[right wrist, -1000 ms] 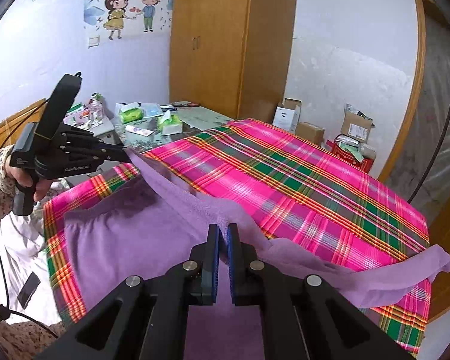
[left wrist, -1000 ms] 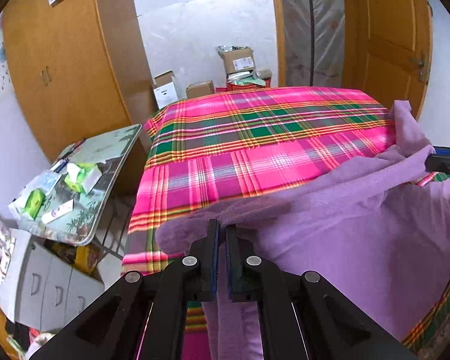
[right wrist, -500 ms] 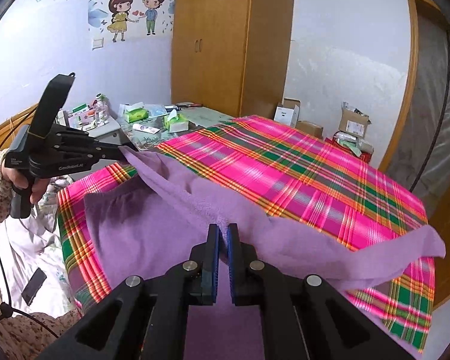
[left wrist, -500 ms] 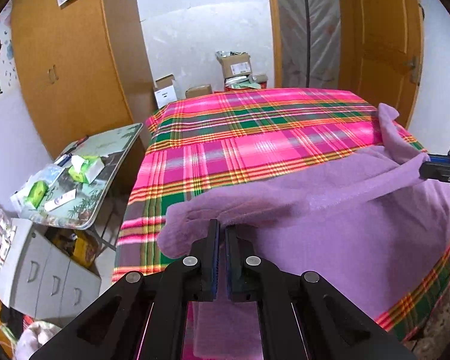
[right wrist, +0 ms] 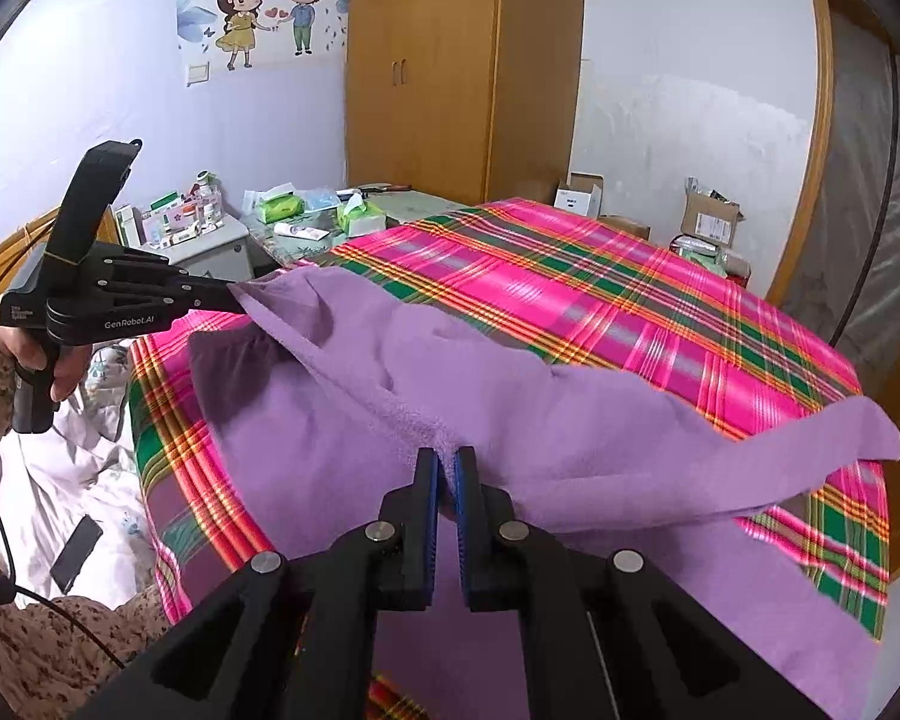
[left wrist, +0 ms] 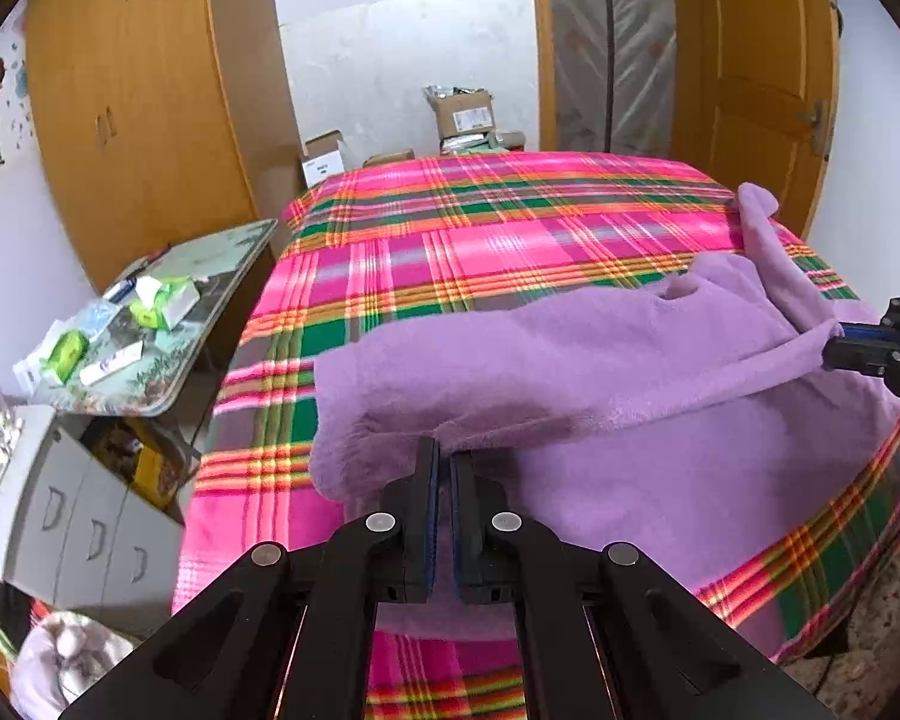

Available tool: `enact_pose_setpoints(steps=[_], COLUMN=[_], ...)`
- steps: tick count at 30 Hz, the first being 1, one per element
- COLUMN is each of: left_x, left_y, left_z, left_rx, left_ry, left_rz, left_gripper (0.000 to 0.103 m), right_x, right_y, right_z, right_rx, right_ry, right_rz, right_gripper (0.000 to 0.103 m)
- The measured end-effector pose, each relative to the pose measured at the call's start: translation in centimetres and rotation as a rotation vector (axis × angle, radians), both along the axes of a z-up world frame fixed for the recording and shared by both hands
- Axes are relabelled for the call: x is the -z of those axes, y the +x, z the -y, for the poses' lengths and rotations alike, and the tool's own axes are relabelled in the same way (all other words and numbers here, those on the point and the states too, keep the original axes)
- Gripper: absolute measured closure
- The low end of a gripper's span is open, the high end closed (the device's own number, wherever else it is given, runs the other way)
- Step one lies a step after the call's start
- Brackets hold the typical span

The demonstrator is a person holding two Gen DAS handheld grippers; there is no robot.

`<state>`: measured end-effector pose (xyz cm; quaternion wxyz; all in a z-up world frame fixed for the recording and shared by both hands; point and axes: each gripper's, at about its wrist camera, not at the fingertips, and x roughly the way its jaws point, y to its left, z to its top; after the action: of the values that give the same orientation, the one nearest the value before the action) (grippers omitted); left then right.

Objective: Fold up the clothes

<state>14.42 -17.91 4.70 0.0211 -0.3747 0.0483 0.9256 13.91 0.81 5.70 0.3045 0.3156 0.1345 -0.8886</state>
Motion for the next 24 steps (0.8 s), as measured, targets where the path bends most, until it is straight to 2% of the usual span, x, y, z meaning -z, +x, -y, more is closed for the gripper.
enact_pose_setpoints(steps=[6, 16, 24], left_x=[0.5, 3.1, 3.9], left_y=[1.3, 1.8, 2.5], left_z=[-0.6, -0.4, -0.2], left_rx=[0.008, -0.013, -0.032], left_ry=[-0.004, 0.01, 0.017], left_rz=[-0.003, 0.067, 0.082], left_gripper=[0.1, 0.1, 0.1], right_x=[0.8, 3.6, 4.6], right_y=[0.7, 1.0, 1.3], right_z=[-0.5, -0.6, -0.8], right_rx=[0.003, 0.0, 0.0], right_ry=[-0.002, 0.026, 0.034], right_rz=[0.019, 0.094, 0.137], right_gripper=[0.097, 0.097, 0.097])
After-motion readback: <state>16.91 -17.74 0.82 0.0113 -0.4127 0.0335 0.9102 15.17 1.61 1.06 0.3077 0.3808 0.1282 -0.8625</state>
